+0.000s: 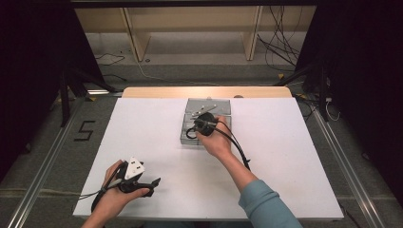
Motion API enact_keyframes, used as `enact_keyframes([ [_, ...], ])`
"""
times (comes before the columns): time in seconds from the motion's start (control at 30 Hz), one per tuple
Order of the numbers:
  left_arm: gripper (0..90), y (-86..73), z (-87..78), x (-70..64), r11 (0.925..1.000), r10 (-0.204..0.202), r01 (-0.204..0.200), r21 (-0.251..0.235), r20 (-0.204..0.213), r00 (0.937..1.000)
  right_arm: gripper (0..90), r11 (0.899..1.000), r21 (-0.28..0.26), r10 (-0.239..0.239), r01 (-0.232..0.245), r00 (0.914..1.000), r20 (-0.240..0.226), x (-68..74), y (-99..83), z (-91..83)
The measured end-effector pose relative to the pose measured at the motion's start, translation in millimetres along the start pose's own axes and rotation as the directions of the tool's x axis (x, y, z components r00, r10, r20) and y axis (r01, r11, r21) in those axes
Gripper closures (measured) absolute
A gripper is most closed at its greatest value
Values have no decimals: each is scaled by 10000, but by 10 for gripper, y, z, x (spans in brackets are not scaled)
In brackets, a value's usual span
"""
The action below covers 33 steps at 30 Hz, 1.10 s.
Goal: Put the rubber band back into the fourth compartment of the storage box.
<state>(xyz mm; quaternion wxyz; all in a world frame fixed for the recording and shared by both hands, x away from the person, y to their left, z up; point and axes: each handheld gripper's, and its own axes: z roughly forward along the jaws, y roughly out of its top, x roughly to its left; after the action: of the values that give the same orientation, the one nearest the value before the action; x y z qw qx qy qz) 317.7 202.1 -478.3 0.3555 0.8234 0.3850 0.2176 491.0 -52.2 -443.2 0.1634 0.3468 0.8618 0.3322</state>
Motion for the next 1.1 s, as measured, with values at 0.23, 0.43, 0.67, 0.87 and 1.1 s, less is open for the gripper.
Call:
enact_keyframes([
  [0.23,163,3,-1,-3,10000,12,-12,-15,13,10000,877,10000,37,-27,27,10000,57,2,25,35],
  [0.43,164,1,2,-2,10000,-4,4,-2,6,10000,877,10000,94,-25,24,9999,99,-2,27,66],
  [0.67,164,1,2,-3,10000,-2,2,-6,10,10000,877,9999,152,6,-8,9999,135,-8,32,104],
  [0.87,164,1,2,-2,10000,-2,2,-9,23,10000,877,9996,268,-31,26,9999,162,1,36,144],
  [1.1,163,2,1,-1,10000,3,-3,-10,20,10000,877,9995,317,-55,50,9999,163,19,35,187],
])
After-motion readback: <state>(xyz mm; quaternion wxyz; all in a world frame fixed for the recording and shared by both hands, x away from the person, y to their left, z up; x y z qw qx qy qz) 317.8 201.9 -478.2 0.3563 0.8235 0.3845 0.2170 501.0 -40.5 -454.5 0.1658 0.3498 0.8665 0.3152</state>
